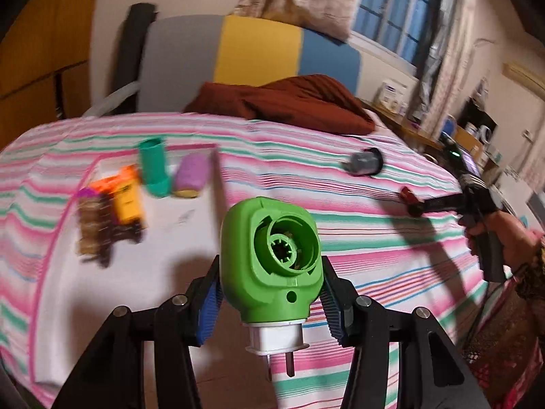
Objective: Organize rigid objects
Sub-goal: 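Carry the green plug-in device into the white tray and open the left gripper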
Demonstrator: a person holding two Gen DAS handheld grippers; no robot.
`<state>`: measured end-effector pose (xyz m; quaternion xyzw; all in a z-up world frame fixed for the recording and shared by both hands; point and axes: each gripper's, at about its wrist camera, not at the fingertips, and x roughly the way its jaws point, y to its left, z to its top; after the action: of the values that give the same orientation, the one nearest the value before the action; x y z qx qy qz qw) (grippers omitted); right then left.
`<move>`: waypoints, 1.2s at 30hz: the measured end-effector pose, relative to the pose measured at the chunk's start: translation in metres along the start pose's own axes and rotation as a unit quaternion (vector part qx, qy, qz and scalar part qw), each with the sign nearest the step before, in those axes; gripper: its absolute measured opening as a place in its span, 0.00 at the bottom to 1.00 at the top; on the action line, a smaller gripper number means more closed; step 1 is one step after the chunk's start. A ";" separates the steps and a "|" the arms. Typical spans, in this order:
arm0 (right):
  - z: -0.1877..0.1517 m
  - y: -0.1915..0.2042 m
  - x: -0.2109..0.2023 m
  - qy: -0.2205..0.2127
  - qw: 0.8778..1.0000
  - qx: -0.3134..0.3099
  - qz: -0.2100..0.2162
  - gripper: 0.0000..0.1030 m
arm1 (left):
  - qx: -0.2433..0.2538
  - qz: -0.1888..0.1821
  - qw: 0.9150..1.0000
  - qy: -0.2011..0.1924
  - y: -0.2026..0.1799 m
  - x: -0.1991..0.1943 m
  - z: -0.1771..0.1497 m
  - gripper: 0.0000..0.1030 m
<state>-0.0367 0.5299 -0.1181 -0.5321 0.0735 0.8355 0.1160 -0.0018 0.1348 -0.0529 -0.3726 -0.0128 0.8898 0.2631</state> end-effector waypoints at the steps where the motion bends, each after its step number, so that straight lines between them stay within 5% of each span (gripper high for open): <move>1: 0.000 0.000 0.000 0.000 1.000 0.000 0.000 0.24 | -0.010 0.009 1.000 0.001 0.009 -0.001 -0.001 0.51; 18: -0.002 0.005 0.001 -0.005 1.000 -0.016 -0.014 0.24 | -0.058 0.109 0.992 0.023 0.095 -0.013 -0.030 0.52; 28: -0.004 0.006 0.003 -0.006 1.000 -0.019 -0.018 0.24 | -0.068 0.159 0.984 -0.038 0.090 -0.037 -0.030 0.95; 36: -0.004 0.014 -0.006 -0.024 0.999 -0.029 -0.006 0.24 | -0.016 0.142 0.989 -0.047 0.057 -0.042 -0.031 1.00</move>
<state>-0.0346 0.5148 -0.1144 -0.5152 0.0427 0.8492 0.1074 0.0177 0.0604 -0.0597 -0.3324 0.0136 0.9344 0.1274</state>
